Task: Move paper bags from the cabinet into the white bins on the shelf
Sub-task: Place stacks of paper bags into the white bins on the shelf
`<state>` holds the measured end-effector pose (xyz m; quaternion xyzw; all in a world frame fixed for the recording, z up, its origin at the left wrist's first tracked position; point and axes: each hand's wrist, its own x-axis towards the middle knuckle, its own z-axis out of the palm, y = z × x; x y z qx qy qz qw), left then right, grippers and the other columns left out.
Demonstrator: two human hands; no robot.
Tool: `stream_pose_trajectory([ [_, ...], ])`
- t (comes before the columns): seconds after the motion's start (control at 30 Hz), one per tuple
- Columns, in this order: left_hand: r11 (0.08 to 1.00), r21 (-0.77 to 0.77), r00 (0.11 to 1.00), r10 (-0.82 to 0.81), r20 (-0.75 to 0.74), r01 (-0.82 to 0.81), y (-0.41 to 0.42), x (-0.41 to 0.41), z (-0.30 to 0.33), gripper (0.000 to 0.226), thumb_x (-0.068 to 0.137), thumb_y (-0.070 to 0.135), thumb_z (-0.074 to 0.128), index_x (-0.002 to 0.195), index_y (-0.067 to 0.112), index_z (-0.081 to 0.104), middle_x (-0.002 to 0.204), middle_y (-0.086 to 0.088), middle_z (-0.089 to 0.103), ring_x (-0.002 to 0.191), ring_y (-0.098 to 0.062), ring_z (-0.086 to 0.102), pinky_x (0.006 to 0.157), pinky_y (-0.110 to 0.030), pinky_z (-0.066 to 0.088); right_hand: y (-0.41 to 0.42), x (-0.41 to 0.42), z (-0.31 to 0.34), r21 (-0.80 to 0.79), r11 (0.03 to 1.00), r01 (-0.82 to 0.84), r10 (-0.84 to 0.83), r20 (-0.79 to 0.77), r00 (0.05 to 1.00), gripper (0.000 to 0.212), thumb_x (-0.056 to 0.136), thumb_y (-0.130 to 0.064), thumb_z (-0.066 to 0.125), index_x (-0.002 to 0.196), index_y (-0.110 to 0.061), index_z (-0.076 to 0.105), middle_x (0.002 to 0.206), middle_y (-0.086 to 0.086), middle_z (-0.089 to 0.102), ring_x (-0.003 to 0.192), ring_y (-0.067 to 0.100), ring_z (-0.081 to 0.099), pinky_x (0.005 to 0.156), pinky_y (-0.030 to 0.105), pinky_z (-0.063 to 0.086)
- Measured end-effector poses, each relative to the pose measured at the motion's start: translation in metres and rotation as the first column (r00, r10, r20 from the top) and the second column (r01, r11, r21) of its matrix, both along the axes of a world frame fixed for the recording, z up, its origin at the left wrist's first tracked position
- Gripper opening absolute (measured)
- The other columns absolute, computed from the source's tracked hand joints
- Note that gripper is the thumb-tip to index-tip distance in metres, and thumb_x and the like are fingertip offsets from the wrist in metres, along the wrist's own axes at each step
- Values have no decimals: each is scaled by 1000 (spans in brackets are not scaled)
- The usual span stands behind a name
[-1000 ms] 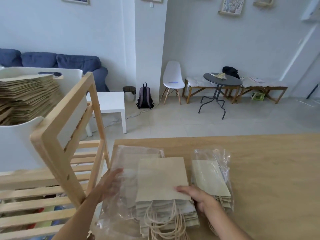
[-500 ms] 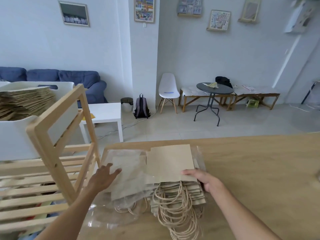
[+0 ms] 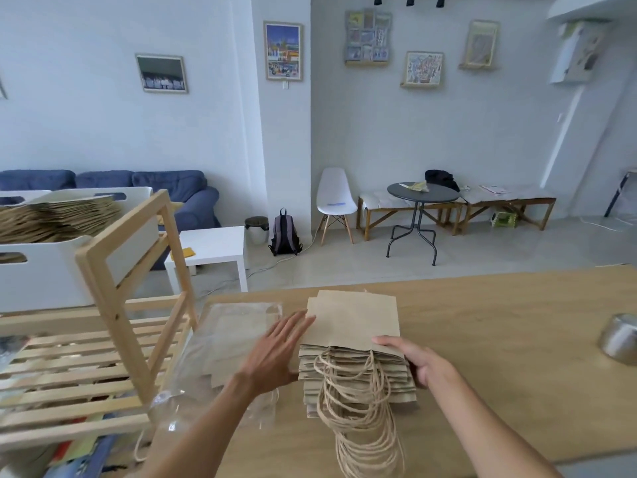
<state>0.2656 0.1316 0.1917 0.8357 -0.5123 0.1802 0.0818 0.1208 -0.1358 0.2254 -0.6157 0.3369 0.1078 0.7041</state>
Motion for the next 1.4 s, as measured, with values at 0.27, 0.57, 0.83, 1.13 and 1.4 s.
stream_pose_trajectory([
  [0.27, 967, -249, 969, -103, -226, 45, 0, -38, 20, 93, 83, 73, 44, 150, 10, 32, 156, 1, 33, 146, -11, 27, 121, -27, 22, 3, -19, 21, 84, 995, -53, 45, 91, 995, 31, 87, -32, 64, 73, -6, 73, 73, 13, 71, 57, 24, 67, 63, 31, 55],
  [0.57, 980, -167, 880, 15, -474, -107, 38, -60, 1, 30, 83, 30, 55, 113, 27, 58, 109, 10, 70, 101, -18, 67, 82, -35, 54, 27, -14, -5, 225, 965, -138, 100, 173, 980, 51, 86, -31, 67, 122, 6, 67, 116, 25, 70, 99, 33, 71, 90, 45, 59],
  [0.83, 891, -310, 365, -182, -913, -331, 79, -62, 27, 40, 87, 22, 73, 125, 15, 62, 120, -3, 71, 112, -18, 66, 98, -38, 53, 47, -8, -5, 108, 953, -282, 269, 115, 956, 91, 83, -88, 21, 141, -21, 43, 114, 33, 69, 96, 40, 73, 69, 36, 57],
  [1.13, 550, -300, 192, -246, -950, -780, 68, -85, -14, 48, 45, 15, 69, 91, 2, 71, 90, -7, 68, 90, -22, 57, 77, -31, 45, 99, -6, -37, -136, 972, -194, 208, 98, 973, 83, 89, -80, 5, 119, -25, 60, 92, 23, 77, 94, 36, 75, 84, 40, 57],
  [1.4, 488, -268, 187, -209, -960, -831, 60, -92, -20, 66, 49, 10, 60, 114, 1, 59, 93, 2, 62, 84, -12, 54, 66, -25, 41, 106, -9, -71, -110, 985, -134, 153, 190, 970, 84, 82, -84, 9, 126, -26, 50, 93, 24, 77, 94, 37, 74, 86, 46, 58],
])
